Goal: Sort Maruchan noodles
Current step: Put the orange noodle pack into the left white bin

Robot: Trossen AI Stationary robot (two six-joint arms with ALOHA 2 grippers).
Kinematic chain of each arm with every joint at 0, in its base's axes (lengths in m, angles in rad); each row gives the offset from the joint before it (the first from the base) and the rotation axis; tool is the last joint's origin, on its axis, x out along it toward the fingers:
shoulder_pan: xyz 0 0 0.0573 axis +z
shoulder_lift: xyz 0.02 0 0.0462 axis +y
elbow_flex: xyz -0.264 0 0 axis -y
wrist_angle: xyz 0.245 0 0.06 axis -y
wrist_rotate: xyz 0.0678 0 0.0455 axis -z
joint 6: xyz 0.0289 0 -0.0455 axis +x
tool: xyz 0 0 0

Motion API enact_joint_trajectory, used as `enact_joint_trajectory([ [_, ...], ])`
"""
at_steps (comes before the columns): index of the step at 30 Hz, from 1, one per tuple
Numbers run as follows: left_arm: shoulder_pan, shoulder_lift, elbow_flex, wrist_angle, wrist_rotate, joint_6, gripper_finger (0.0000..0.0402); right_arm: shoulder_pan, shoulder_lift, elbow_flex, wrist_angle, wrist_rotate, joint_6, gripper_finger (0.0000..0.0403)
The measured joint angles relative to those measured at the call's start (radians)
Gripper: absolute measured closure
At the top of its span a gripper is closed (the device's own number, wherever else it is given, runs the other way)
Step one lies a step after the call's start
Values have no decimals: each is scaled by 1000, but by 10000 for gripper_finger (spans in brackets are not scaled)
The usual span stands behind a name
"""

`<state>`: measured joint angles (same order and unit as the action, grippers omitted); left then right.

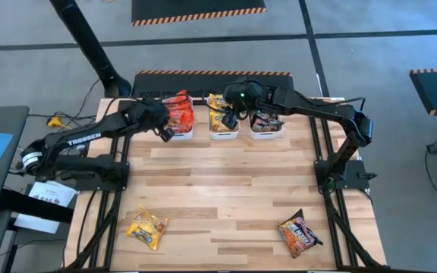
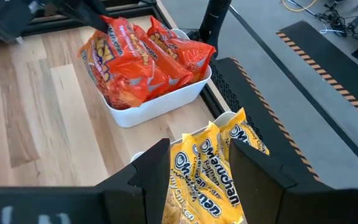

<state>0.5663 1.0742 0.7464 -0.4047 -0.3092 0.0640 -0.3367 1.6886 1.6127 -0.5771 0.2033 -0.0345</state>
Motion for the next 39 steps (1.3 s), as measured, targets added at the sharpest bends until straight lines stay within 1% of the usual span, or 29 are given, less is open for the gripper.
enact_joint_trajectory([
  [4,22,38,1,-12,7,-2,401,0,0,0,0,0,0,216],
  [7,37,45,1,-30,12,-5,401,0,0,0,1,0,0,216],
  [9,48,45,1,-30,17,-23,393,1,0,0,1,0,1,216],
  [12,69,39,1,-35,35,-62,370,1,0,0,2,0,17,216],
  [16,96,38,0,-44,111,-91,329,2,0,0,1,0,35,216],
  [18,103,38,0,-45,131,-114,308,3,0,0,2,0,35,216],
  [21,105,32,0,-46,137,-166,281,3,0,0,1,0,35,216],
  [24,105,12,-1,-52,129,-204,264,7,0,0,1,0,35,216],
  [27,104,-12,8,-69,125,-209,258,13,0,0,1,0,35,216],
  [35,104,-44,83,-94,122,-206,257,35,0,0,1,-1,35,216],
  [37,104,-48,109,-96,165,-241,257,40,0,0,0,-1,35,216],
  [39,103,-48,128,-96,263,-268,258,44,0,0,0,-1,35,216],
])
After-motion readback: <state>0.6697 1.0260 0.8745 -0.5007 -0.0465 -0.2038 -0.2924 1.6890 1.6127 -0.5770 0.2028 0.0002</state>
